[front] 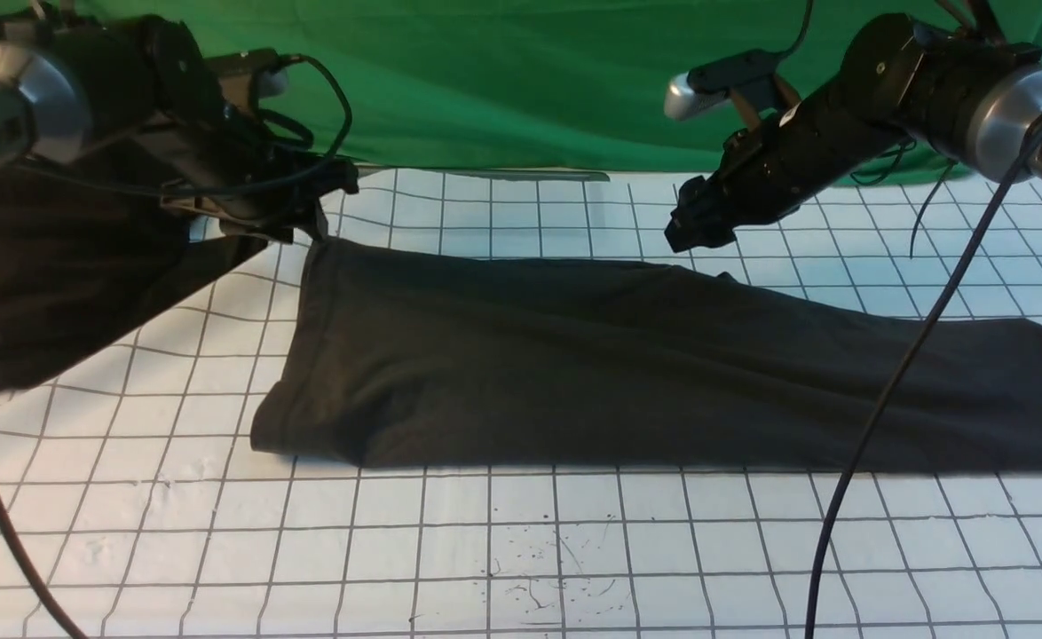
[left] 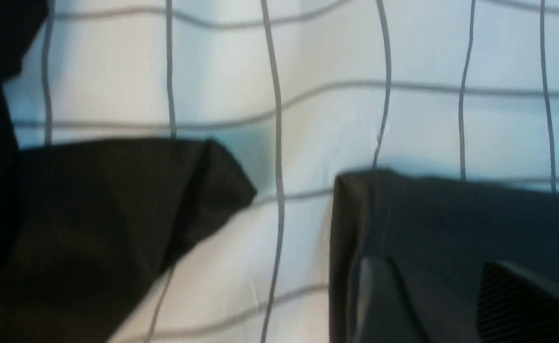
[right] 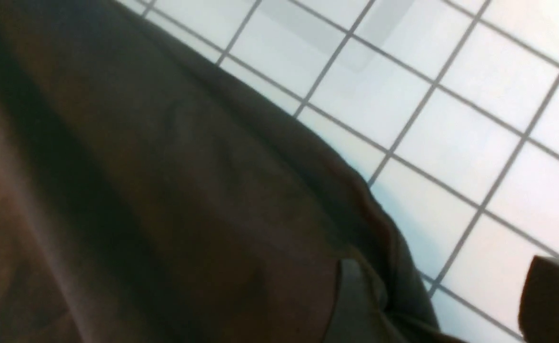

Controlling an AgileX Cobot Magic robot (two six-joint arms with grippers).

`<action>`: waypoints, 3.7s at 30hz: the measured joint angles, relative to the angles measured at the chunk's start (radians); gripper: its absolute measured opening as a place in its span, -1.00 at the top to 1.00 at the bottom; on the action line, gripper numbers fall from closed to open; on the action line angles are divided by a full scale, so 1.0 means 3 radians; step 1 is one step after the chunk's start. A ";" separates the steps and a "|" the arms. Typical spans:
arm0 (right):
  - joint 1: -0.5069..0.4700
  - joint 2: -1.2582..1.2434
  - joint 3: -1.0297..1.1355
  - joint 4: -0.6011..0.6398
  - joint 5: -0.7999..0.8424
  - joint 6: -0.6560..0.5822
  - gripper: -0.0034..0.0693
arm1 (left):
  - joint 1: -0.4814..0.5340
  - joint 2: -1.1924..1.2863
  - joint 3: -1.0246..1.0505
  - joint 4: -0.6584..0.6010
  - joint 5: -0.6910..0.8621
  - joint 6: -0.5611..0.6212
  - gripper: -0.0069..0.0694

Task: Fold a long-sleeved shirt over a white checkered tablecloth.
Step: 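Pull the folded dark garment lengthwise by its ends to straighten it flat on the table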

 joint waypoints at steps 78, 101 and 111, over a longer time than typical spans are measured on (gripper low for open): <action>-0.0356 -0.0787 0.0014 -0.1237 0.1076 0.0814 0.68 | -0.0014 -0.0368 -0.0239 0.0344 0.0959 0.0050 -0.35; -0.1478 -0.0492 0.0966 -0.1237 0.1074 0.1315 -0.84 | -0.0378 -0.0437 0.1066 0.0119 0.0940 0.0302 0.83; -0.1482 -0.0197 0.0960 -0.1117 0.1015 0.1337 -0.33 | -0.0378 -0.0437 0.1072 0.0097 0.0929 0.0302 0.83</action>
